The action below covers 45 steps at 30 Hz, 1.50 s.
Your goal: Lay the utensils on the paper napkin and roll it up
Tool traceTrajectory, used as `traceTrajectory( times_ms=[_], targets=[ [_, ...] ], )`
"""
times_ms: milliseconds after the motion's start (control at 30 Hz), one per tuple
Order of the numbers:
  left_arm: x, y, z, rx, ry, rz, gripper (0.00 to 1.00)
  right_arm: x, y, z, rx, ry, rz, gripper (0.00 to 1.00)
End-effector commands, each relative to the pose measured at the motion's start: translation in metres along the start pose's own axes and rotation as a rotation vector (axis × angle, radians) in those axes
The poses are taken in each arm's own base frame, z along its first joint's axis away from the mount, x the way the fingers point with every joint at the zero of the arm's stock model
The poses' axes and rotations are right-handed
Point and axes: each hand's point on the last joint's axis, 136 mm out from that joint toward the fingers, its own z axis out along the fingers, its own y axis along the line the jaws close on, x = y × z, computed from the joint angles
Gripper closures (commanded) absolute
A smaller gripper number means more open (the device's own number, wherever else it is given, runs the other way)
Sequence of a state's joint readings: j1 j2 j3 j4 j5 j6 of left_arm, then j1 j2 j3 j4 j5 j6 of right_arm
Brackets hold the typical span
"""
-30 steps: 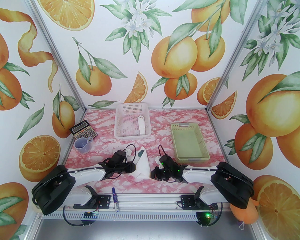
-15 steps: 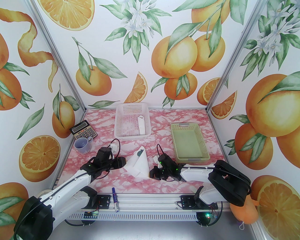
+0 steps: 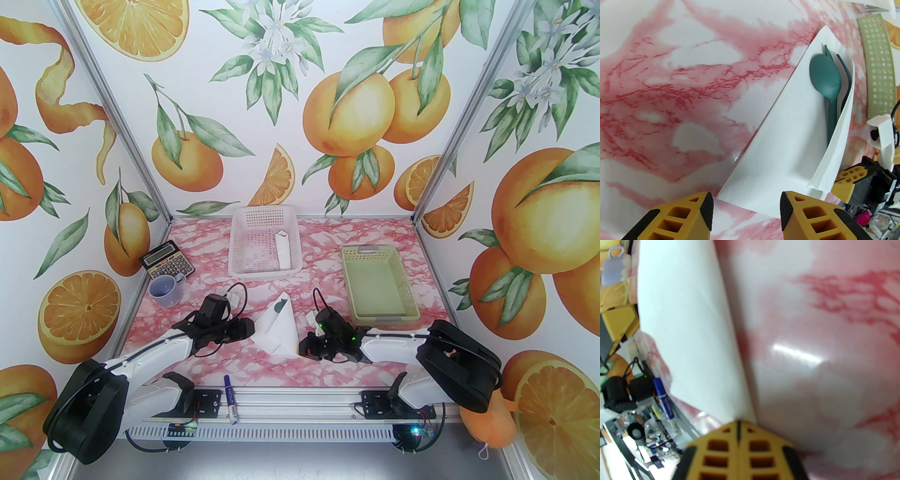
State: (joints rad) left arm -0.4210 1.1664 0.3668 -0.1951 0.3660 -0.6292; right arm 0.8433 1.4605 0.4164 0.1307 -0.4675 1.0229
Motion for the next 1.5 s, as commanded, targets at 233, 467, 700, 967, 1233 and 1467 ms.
traceTrajectory(
  times_ms=[233,467,700,967,1233,1467],
  targets=[
    [0.002,-0.013,0.011,0.089,0.027,0.007,0.52,0.019,-0.053,0.003,0.197,0.041,0.067,1.0],
    [-0.002,-0.035,0.018,0.159,0.032,0.021,0.54,0.018,-0.053,0.003,0.196,0.037,0.065,1.0],
    [-0.005,-0.054,0.015,0.218,0.023,0.023,0.57,0.018,-0.053,0.003,0.197,0.039,0.066,1.0],
    [-0.008,-0.059,0.007,0.231,-0.003,0.022,0.57,0.018,-0.054,0.005,0.193,0.041,0.066,1.0],
    [-0.007,-0.045,0.01,0.152,0.0,0.023,0.58,0.018,-0.054,0.005,0.192,0.038,0.066,1.0],
    [-0.006,-0.047,0.002,0.152,-0.009,0.036,0.72,0.018,-0.055,0.005,0.198,0.039,0.067,1.0]
  ],
)
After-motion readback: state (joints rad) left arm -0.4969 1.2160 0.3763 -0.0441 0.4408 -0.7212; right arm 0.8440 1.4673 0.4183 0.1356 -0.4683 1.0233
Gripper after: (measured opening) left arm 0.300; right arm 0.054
